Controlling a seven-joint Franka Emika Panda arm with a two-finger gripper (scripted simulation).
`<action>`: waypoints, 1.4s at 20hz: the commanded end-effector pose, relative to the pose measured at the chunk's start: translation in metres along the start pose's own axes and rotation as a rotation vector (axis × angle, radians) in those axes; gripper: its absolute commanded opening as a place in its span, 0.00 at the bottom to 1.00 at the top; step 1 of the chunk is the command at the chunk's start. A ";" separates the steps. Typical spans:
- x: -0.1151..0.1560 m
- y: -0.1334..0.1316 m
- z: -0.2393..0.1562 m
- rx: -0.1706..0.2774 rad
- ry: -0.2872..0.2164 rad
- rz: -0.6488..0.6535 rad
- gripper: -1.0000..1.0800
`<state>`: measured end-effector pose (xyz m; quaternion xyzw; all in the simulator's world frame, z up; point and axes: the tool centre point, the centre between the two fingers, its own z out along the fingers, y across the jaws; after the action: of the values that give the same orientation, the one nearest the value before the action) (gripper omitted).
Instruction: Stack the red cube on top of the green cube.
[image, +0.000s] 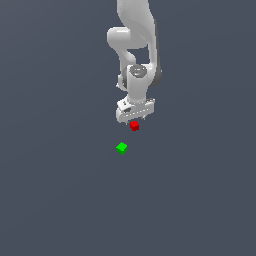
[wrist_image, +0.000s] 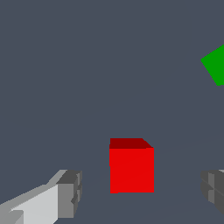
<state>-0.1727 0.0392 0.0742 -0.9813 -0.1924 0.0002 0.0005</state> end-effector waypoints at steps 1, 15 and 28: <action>-0.005 -0.002 0.003 0.000 0.000 -0.014 0.96; -0.007 -0.002 0.027 0.000 0.000 -0.017 0.96; -0.008 -0.002 0.050 -0.001 0.000 -0.018 0.00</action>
<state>-0.1806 0.0381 0.0249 -0.9796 -0.2011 0.0001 0.0000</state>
